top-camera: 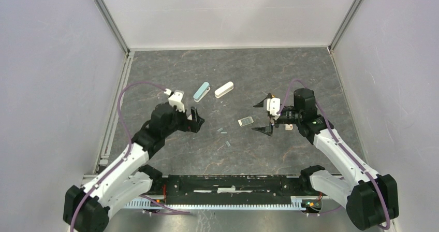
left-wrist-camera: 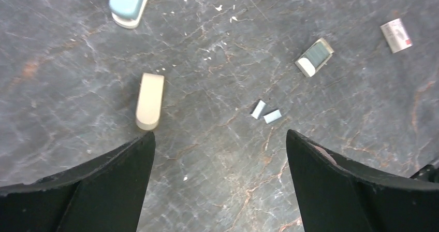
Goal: Unload the staples from the stapler
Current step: Place the stapler at the center of the board, then pick up the staple from the center of the board.
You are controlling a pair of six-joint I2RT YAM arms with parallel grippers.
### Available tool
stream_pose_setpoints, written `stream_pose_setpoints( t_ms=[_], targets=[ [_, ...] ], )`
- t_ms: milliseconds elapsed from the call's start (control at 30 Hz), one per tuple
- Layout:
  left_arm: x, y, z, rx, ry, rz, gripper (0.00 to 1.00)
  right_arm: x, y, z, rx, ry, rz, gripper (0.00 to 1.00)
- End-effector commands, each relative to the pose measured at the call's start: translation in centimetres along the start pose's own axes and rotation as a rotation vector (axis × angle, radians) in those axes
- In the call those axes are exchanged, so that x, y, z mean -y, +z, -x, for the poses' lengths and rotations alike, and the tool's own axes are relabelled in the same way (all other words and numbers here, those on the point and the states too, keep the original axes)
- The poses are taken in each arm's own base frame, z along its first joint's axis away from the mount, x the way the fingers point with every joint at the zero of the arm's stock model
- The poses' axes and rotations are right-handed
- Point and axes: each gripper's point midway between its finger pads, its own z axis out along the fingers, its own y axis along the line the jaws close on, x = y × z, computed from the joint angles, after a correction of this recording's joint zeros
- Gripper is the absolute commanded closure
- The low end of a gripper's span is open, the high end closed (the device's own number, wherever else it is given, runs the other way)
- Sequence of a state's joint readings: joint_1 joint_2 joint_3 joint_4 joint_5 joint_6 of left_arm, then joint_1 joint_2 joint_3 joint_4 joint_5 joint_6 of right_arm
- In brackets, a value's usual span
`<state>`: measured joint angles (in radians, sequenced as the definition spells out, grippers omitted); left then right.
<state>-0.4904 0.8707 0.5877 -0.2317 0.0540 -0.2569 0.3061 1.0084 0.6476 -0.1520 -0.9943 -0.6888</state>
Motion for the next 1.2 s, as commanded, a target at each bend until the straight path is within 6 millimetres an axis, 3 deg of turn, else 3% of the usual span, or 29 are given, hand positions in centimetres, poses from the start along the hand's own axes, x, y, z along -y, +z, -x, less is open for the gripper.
stream_pose_setpoints(
  t_ms=[0, 167, 367, 633, 800, 900, 1033, 1167],
  targets=[
    [3.0, -1.0, 4.4, 0.327, -0.196, -0.177, 0.0, -0.6, -0.2, 0.8, 0.042, -0.046, 0.026, 0.05],
    [5.3, -1.8, 4.3, 0.322, -0.232, -0.316, 0.02, -1.0, -0.4, 1.2, 0.043, 0.005, 0.047, 0.05],
    [6.3, 0.3, 1.0, 0.113, -0.209, -0.314, 0.1, -1.9, -0.5, -0.1, -0.007, 0.095, 0.062, 0.05],
    [8.5, 4.1, -3.9, -0.192, 0.151, -0.25, 0.12, -1.4, -1.2, -1.6, -0.071, 0.065, 0.028, 0.05],
    [7.6, 7.0, -5.4, -0.311, 0.359, -0.215, 0.12, -1.4, -1.5, -1.8, -0.075, 0.063, 0.027, 0.05],
    [7.5, 8.0, -6.2, -0.405, 0.47, -0.242, 0.18, -1.4, -1.6, -1.8, -0.076, 0.056, 0.024, 0.05],
    [6.8, 9.2, -6.3, -0.485, 0.516, -0.197, 0.23, -1.4, -1.6, -1.8, -0.077, 0.056, 0.027, 0.05],
    [6.1, 9.4, -7.2, -0.552, 0.507, -0.163, 0.35, -1.3, -1.6, -1.8, -0.081, 0.055, 0.024, 0.05]
  ],
)
